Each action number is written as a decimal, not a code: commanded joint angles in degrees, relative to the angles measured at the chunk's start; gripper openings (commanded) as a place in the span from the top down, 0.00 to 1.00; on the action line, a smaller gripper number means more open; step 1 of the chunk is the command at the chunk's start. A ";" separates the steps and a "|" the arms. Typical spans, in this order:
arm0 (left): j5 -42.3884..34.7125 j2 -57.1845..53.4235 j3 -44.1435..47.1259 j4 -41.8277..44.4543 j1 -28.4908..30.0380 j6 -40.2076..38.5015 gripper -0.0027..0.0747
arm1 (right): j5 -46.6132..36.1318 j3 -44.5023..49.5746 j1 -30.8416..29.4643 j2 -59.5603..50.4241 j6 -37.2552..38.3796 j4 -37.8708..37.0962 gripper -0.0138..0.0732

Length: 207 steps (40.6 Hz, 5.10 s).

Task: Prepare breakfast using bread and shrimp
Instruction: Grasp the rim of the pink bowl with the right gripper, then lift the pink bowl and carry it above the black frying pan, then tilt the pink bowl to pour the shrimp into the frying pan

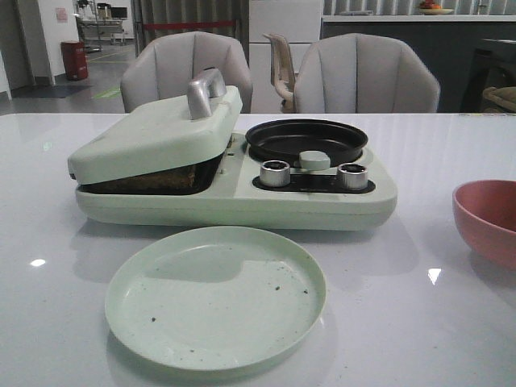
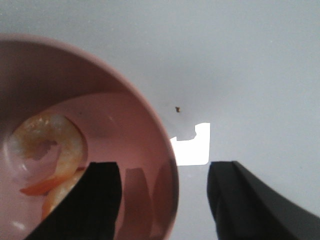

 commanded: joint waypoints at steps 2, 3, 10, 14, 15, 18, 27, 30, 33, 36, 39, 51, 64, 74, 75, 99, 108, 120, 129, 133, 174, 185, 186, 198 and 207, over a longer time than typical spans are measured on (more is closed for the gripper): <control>-3.87 -0.39 -1.54 -1.23 -0.44 -0.63 0.84 | -2.62 -2.52 -0.43 -0.63 -0.91 -0.12 0.38; -3.87 -0.39 -1.54 -1.23 -0.44 -0.63 0.84 | -2.79 -2.53 -0.43 -0.47 -0.91 -0.12 0.39; -3.87 -0.39 -1.54 -1.23 -0.44 -0.63 0.84 | -4.63 -2.53 -0.43 -0.38 -0.91 -0.12 0.55; -3.87 -0.39 -1.54 -1.23 -0.44 -0.63 0.84 | -5.09 -2.53 -0.43 -0.38 -0.91 -0.12 0.61; -3.87 -0.39 -1.54 -1.23 -0.44 -0.63 0.84 | -5.25 -2.53 -0.43 -0.38 -0.91 -0.17 0.63; -3.87 -0.39 -1.54 -1.23 -0.44 -0.63 0.84 | -6.22 -2.57 -0.43 -0.65 -1.31 -0.34 0.69; -3.87 -0.39 -1.54 -1.23 -0.44 -0.63 0.84 | -10.48 -4.01 1.19 -5.81 -4.28 -0.61 0.80; -3.87 -0.39 -1.54 -1.23 -0.44 -0.63 0.84 | -11.97 -6.59 2.33 -7.98 -5.52 -0.74 0.80; -3.87 -0.39 -1.54 -1.23 -0.44 -0.63 0.84 | -13.69 -10.52 3.93 -9.62 -6.92 -1.10 0.80; -3.87 -0.39 -1.54 -1.34 -0.44 -0.63 0.84 | -15.38 -14.65 6.05 -10.06 -7.03 -1.83 0.80; -3.73 -0.39 -1.54 -1.34 -0.44 -0.63 0.84 | -17.01 -18.38 8.92 -9.86 -7.03 -4.70 0.80; -3.73 -0.39 -1.54 -1.34 -0.44 -0.63 0.84 | -16.40 -29.30 24.96 -3.54 3.80 -33.44 0.79; -3.73 -0.39 -1.54 -1.34 -0.44 -0.63 0.84 | 0.39 -35.11 37.23 7.07 31.49 -82.26 0.79; -3.73 -0.39 -1.54 -1.34 -0.44 -0.63 0.84 | 0.83 -35.11 40.32 10.49 33.31 -89.68 0.79; -3.73 -0.39 -1.54 -1.34 -0.44 -0.63 0.84 | 0.93 -35.11 40.38 10.60 33.31 -90.37 0.79; -3.83 -0.39 -1.54 -1.34 -0.44 -0.63 0.84 | 3.49 -40.96 40.45 11.02 33.13 -96.88 0.79; -3.83 -0.39 -1.54 -1.34 -0.44 -0.63 0.84 | 5.17 -43.57 40.45 11.04 27.54 -96.88 0.79; -3.83 -0.39 -1.54 -1.34 -0.44 -0.63 0.84 | 6.84 -43.57 40.45 12.86 27.54 -96.88 0.79; -3.83 -0.39 -1.54 -1.34 -0.44 -0.63 0.84 | 6.84 -43.57 40.45 13.20 27.54 -96.88 0.79; -3.83 -0.39 -1.54 -1.34 -0.44 -0.63 0.84 | 6.84 -43.57 40.45 13.20 27.54 -96.88 0.79; -4.31 -0.07 -1.54 -1.34 -0.44 -0.63 0.84 | 8.28 -44.45 40.60 15.16 20.14 -91.72 0.79; -4.31 0.40 -1.54 -1.34 -0.44 -0.63 0.84 | 11.92 -45.07 40.66 14.60 20.14 -96.88 0.79; -4.31 0.54 -1.54 -1.34 -0.44 -0.63 0.84 | 12.28 -45.35 40.71 14.55 20.25 -96.88 0.79; -5.35 0.54 -1.54 -1.34 -0.44 -0.63 0.84 | 10.57 -42.52 40.99 17.72 23.79 -93.52 0.79; -5.35 0.54 -1.54 -1.34 -0.44 -0.63 0.84 | 11.52 -42.59 40.98 16.59 25.27 -96.90 0.79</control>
